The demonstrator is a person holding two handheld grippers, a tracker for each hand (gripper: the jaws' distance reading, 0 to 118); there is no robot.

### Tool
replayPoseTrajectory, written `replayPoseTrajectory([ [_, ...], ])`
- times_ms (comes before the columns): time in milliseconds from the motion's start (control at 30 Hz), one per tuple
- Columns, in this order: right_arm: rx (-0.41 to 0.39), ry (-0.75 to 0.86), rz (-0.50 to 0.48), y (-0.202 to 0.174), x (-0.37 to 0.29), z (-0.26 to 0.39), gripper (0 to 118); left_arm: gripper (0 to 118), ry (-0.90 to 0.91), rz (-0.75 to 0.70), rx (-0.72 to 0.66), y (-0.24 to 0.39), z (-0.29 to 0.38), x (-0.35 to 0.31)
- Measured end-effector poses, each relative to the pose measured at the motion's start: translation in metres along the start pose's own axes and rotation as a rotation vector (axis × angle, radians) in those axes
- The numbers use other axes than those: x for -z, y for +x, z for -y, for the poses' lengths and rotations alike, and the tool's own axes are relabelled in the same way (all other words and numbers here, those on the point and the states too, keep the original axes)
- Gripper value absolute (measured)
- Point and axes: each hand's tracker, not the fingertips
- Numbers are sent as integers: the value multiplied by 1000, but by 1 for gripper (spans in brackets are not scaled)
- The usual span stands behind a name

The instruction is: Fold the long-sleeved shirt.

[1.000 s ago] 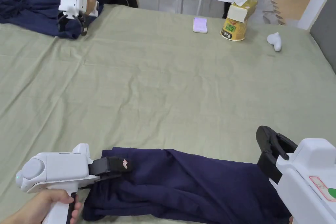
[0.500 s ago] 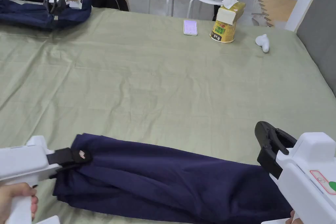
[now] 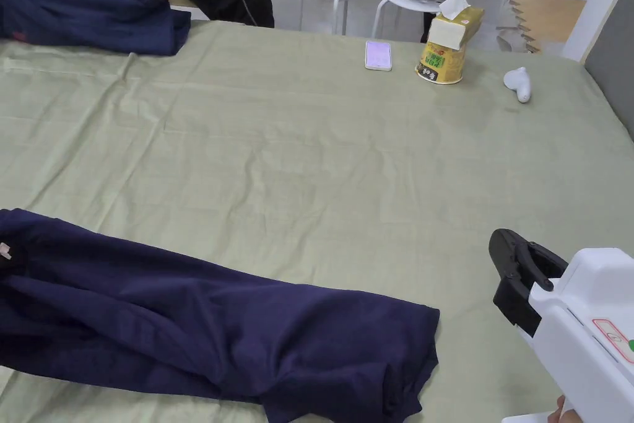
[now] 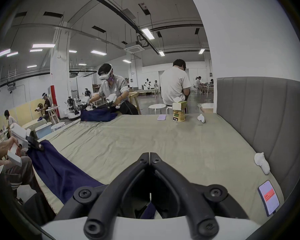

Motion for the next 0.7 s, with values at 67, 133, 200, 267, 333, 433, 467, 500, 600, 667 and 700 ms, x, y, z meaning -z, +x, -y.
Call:
replayPoseTrajectory([
  [67,-1,1,-3,-1,0,0,0,14,-8,59,49,27,11,2],
  [133,-2,0,-4,-1,0,0,0,14,-52,115,117,56,24,9],
  [200,-8,5,9,0,-3,1,0,14,-75,148,209,99,46,20],
  [267,-14,16,28,2,-7,0,0,14,-102,213,266,136,69,33],
  [333,-12,25,40,5,-11,-2,0,14,-174,294,287,172,93,53],
  [433,-24,45,57,9,-18,-7,0,14,-232,280,384,220,130,89],
  [467,-30,52,60,10,-20,-9,0,14,-237,236,404,235,146,105],
  [500,-34,59,63,11,-23,-11,0,14,-255,227,398,244,158,122],
  [600,-45,76,72,15,-32,-16,0,15,-332,281,355,267,189,158],
  [667,-52,81,83,17,-37,-17,0,15,-398,282,371,280,207,175],
  [700,-52,81,85,19,-39,-17,0,15,-380,270,376,284,216,181],
])
